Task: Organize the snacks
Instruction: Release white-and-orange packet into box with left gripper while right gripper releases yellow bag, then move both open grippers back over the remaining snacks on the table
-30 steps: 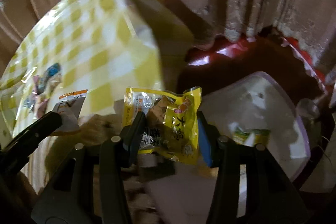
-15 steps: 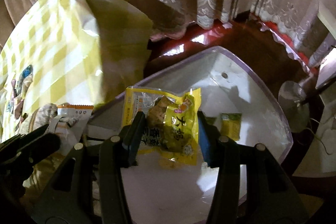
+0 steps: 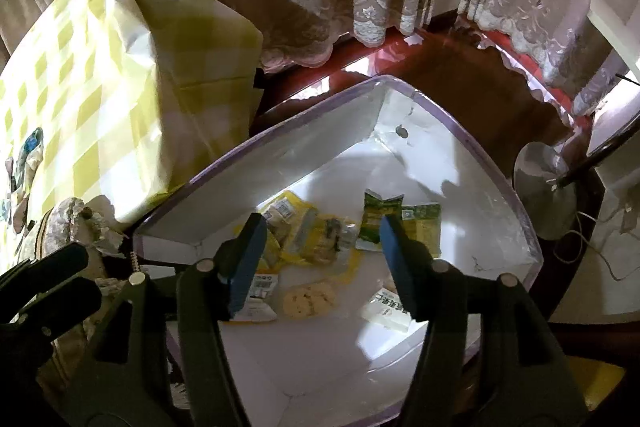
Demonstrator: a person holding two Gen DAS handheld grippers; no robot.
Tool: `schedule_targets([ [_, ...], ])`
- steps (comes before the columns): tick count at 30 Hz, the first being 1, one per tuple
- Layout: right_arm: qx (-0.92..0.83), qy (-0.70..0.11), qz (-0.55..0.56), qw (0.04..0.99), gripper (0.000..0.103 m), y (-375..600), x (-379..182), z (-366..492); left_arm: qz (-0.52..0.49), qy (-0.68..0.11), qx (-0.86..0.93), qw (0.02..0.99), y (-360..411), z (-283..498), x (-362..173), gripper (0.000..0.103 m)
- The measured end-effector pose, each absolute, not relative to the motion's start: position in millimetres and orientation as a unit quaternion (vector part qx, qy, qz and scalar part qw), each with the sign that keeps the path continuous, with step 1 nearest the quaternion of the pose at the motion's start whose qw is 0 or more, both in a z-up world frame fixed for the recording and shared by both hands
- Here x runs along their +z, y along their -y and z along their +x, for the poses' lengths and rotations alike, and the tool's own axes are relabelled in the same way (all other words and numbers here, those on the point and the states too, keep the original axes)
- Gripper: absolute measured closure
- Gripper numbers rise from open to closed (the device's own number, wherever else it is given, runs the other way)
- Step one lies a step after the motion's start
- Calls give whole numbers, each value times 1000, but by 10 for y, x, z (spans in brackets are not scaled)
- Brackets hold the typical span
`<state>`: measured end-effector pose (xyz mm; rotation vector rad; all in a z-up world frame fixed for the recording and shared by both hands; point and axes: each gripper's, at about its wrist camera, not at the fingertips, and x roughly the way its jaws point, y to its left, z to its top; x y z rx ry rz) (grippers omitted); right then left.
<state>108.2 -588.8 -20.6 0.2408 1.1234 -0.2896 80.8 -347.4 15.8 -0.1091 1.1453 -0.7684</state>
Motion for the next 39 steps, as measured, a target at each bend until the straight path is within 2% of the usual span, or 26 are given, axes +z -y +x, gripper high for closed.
schedule_targets([
  [13, -110, -522, 100, 840, 36, 5566, -84, 1167, -72, -503, -314, 802, 3070, 912, 282, 47],
  [39, 10, -509, 33, 860, 28, 4113, 151, 1566, -201, -463, -131, 853, 1001, 1200, 258, 47],
])
